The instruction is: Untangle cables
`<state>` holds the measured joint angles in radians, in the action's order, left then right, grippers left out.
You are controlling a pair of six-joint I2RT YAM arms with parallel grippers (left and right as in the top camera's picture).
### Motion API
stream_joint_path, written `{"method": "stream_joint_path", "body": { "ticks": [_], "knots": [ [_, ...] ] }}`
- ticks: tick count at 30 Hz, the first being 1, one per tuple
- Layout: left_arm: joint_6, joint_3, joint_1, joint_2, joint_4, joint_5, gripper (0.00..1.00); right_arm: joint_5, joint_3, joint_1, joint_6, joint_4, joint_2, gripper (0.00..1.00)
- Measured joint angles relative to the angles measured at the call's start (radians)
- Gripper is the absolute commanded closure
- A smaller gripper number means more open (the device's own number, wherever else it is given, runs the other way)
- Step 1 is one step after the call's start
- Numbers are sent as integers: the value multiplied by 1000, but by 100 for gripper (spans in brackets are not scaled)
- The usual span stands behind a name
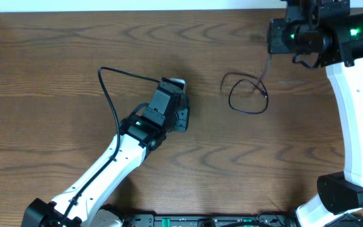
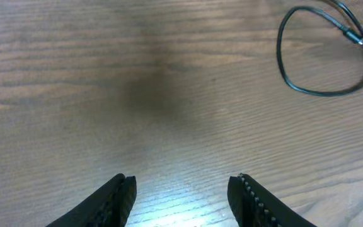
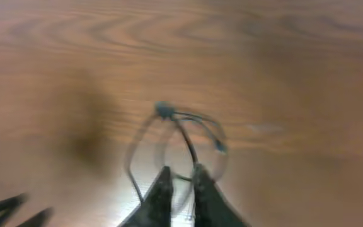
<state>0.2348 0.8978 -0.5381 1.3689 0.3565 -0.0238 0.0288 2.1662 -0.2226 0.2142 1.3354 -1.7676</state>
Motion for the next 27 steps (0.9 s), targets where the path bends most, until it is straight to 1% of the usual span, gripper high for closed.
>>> {"method": "stream_joint_path", "body": {
  "ticks": [1,5,9,13,17,27],
  "knots": [
    [0,-4,0,0,0,0,47,53,0,2,16,16,0,62],
    [0,-6,0,0,-1,0,47,196,0,7,60,52,0,51],
    [0,-6,0,0,-1,1,47,227,0,7,75,57,0,50],
    [0,-6,0,0,-2,4,47,174,-6,7,76,61,0,47],
    [0,-6,0,0,-5,5,47,111,-53,7,76,60,-21,47],
    [0,-6,0,0,-5,8,47,-2,-219,-2,79,-25,-251,42]
  ]
}}
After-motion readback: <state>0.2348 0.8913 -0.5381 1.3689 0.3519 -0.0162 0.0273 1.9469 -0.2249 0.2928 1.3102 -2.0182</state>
